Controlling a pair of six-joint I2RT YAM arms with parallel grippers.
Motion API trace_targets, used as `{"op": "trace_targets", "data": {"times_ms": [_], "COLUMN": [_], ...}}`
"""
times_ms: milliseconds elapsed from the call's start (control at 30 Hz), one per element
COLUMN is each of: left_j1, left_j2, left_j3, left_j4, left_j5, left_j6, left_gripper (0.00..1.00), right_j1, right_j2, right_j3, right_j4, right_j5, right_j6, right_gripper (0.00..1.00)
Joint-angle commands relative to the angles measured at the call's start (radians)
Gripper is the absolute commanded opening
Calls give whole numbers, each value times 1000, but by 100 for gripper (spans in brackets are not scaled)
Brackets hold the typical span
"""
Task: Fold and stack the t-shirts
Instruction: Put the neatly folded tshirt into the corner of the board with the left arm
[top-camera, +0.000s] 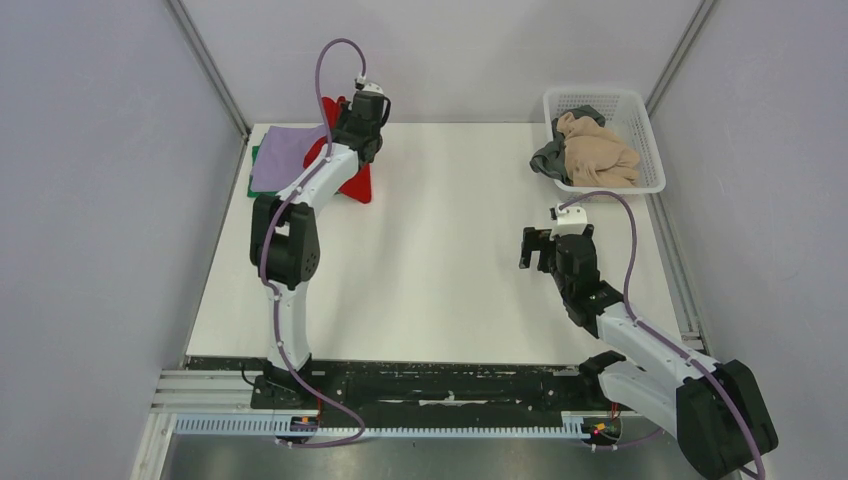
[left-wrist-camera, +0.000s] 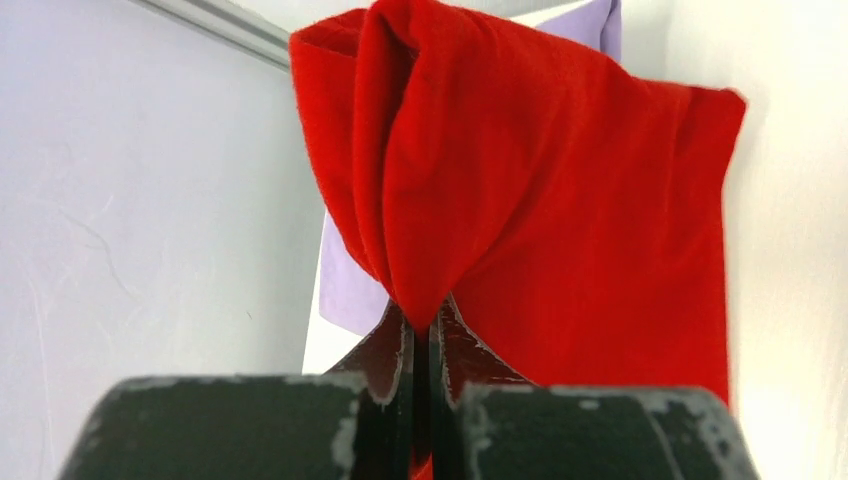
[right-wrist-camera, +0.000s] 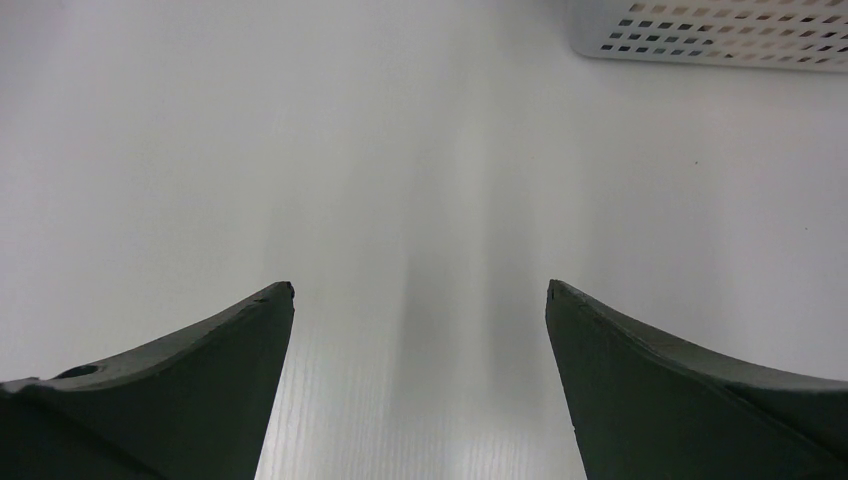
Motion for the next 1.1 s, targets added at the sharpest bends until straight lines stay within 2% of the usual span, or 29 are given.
{"op": "trace_targets", "data": {"times_ms": [0,267,733,1067], "left_j1": [-3,-1,2,22], "left_j2": [-14,-93,-181,-173], "left_j3": [87,109,147,131], "left_j4": [41,-13,-98,-102], "left_j5": [30,74,103,133], "left_j6": [128,99,68,64], "left_gripper": [2,2,2,2], "right_j1": [-4,-5,-4,-4], "right_j2": [7,31,-54,-57], "right_j3": [10,35,17,12], "right_j4": [14,-20,-41,-42], "right_j5": [40,12,36,69], "right_j6": [-18,-10,17,27], "right_gripper": [98,98,98,98]}}
